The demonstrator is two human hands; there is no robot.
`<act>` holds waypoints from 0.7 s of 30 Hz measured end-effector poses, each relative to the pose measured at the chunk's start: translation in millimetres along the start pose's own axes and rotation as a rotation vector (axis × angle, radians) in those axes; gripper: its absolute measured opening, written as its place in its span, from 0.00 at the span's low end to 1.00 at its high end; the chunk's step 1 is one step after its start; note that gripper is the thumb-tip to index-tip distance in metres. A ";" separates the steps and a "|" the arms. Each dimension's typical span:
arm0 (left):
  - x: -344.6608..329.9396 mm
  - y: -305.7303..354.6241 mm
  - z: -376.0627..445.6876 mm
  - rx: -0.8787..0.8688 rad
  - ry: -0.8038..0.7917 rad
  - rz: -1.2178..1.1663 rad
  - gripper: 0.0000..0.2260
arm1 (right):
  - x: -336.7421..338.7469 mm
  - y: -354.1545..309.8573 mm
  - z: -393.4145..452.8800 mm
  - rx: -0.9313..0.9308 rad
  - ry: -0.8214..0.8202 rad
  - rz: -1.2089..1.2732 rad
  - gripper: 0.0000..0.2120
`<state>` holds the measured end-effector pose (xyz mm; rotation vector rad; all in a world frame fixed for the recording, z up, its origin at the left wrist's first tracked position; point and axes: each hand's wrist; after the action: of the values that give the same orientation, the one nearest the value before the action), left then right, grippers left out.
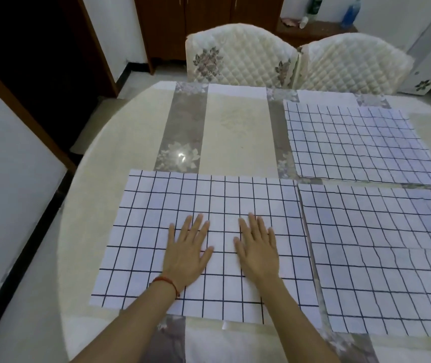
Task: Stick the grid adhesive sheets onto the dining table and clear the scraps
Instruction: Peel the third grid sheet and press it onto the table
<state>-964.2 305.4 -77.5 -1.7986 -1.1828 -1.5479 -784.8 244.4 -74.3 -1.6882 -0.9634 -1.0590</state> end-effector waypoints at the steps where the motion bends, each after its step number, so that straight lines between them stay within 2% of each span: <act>1: -1.6 0.1 0.9 0.016 -0.008 0.003 0.29 | 1.8 6.4 -2.0 -0.036 0.008 0.002 0.26; 4: -2.0 -0.6 1.1 0.023 -0.038 0.011 0.28 | 9.8 12.9 -0.5 -0.145 -0.011 0.030 0.26; 6: 0.3 0.5 -0.3 0.024 -0.014 0.022 0.29 | 14.7 1.4 7.5 -0.197 0.052 0.092 0.26; 8: 5.2 3.1 -2.4 0.020 0.002 0.038 0.28 | 16.9 -19.1 21.3 -0.079 0.101 0.073 0.26; 11: 8.2 5.4 -3.0 0.018 0.007 0.065 0.28 | 11.5 -46.1 44.3 0.207 -0.008 -0.014 0.25; 13: 6.2 4.5 -2.4 0.015 0.019 0.063 0.28 | 9.2 -44.4 59.1 0.274 -0.076 -0.057 0.25; 16: 3.0 1.8 -1.4 0.016 0.010 0.041 0.28 | 18.4 -16.7 80.2 0.195 -0.056 -0.039 0.24; 21: 7.7 3.4 -3.2 0.011 0.039 0.064 0.29 | 43.6 38.6 92.6 -0.139 -0.005 0.027 0.25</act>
<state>-963.2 303.4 -68.8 -1.7732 -1.1029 -1.5304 -713.4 326.8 -66.0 -1.8126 -0.8849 -1.1270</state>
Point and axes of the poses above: each hand's wrist, its own z-axis towards the middle knuckle, its own x-axis out of the back of the hand, y = z × x, and after that the axes turned 7 degrees about -y, right-handed
